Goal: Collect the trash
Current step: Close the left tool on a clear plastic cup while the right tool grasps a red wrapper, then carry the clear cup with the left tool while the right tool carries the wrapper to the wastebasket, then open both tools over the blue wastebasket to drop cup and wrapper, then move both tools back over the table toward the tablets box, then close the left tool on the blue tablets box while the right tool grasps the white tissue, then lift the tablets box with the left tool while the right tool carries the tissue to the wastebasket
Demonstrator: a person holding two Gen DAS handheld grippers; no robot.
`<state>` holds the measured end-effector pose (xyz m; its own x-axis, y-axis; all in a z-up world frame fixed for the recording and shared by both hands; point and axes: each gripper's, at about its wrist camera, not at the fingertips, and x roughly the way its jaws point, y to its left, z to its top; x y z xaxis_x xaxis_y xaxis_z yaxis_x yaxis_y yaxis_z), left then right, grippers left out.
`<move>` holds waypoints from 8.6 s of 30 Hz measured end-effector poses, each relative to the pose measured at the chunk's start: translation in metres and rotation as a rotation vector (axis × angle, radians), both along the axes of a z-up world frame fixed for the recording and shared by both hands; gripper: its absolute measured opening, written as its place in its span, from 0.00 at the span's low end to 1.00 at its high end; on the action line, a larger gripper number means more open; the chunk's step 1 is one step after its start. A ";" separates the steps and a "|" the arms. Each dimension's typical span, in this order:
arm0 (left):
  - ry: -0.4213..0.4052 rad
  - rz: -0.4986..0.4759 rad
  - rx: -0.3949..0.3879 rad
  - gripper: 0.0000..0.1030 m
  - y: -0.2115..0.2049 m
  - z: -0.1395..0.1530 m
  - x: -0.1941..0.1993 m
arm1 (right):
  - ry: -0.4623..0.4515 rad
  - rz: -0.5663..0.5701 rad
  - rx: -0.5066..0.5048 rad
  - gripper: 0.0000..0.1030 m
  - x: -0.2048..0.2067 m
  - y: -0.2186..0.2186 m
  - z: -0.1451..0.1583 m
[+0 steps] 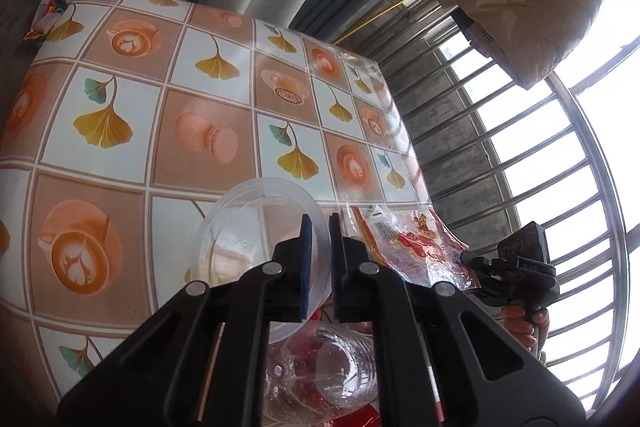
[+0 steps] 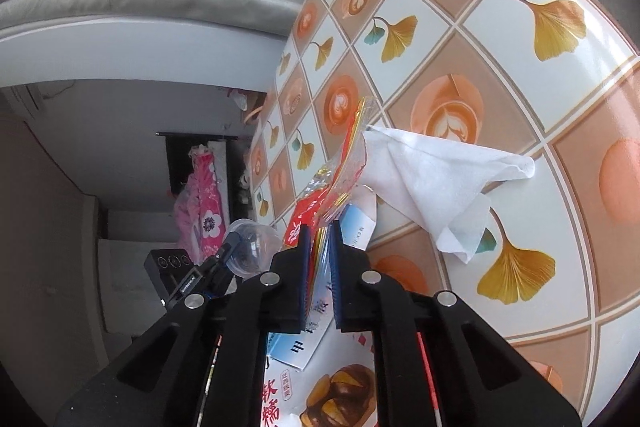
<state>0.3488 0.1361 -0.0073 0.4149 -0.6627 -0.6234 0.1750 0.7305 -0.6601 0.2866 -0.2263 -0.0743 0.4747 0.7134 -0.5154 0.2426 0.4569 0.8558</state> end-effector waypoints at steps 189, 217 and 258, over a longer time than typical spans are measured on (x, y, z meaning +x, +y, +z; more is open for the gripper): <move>0.229 -0.266 0.327 0.76 -0.173 -0.001 -0.011 | 0.022 -0.180 -0.172 0.05 -0.020 -0.050 -0.029; 0.012 -0.207 0.241 0.76 -0.155 0.059 -0.034 | -0.048 0.108 -0.637 0.39 0.009 0.007 0.003; -0.160 -0.225 0.161 0.75 -0.161 0.120 -0.087 | -0.359 -0.090 -0.358 0.03 -0.088 -0.047 0.117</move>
